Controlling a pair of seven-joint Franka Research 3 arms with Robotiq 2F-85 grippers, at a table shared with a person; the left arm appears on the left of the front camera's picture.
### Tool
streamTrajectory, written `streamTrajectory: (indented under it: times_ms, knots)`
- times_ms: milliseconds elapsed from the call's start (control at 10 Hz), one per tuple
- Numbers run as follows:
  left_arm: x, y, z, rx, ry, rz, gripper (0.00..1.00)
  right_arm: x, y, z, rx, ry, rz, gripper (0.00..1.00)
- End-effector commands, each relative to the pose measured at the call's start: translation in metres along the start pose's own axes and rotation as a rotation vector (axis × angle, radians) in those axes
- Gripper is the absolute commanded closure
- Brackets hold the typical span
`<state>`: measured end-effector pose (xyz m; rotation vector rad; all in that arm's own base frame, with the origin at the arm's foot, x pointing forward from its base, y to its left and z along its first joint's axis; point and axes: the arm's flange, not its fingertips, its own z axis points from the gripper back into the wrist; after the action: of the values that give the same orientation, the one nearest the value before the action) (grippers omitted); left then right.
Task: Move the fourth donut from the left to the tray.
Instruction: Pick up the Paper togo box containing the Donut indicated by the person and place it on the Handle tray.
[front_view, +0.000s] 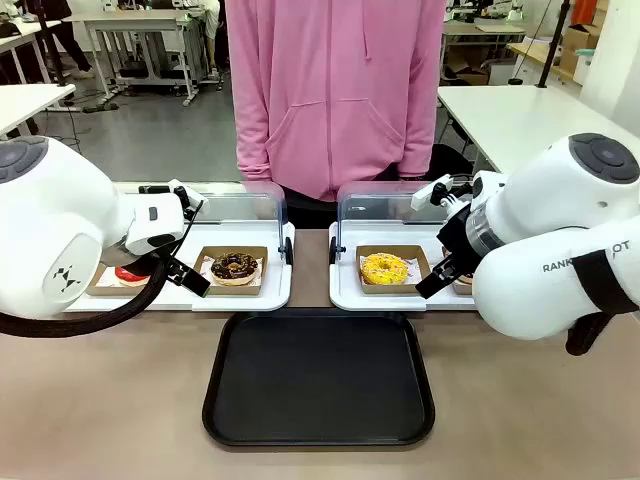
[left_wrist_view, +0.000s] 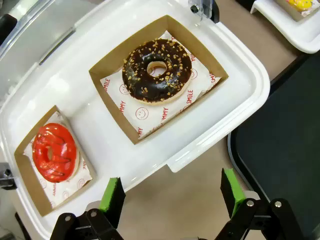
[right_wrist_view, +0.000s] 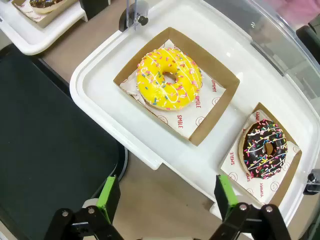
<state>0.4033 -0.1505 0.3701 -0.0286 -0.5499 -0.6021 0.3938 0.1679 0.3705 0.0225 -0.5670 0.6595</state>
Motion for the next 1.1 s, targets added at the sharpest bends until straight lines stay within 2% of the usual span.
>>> streamTrajectory:
  times_ms: [0, 900, 1000]
  knots:
    - [0.0, 0.0, 0.0, 0.0, -0.001, 0.0, 0.0, 0.0, 0.0, 0.0, 0.0, 0.0, 0.0, 0.0]
    - [0.0, 0.0, 0.0, 0.0, 0.0, 0.0, 0.0, 0.0, 0.0, 0.0, -0.001, 0.0, 0.002, 0.0]
    - [0.015, 0.016, 0.024, -0.049, -0.046, 0.022, 0.0, 0.013, -0.018, 0.024, 0.024, -0.024, -0.011, 0.0]
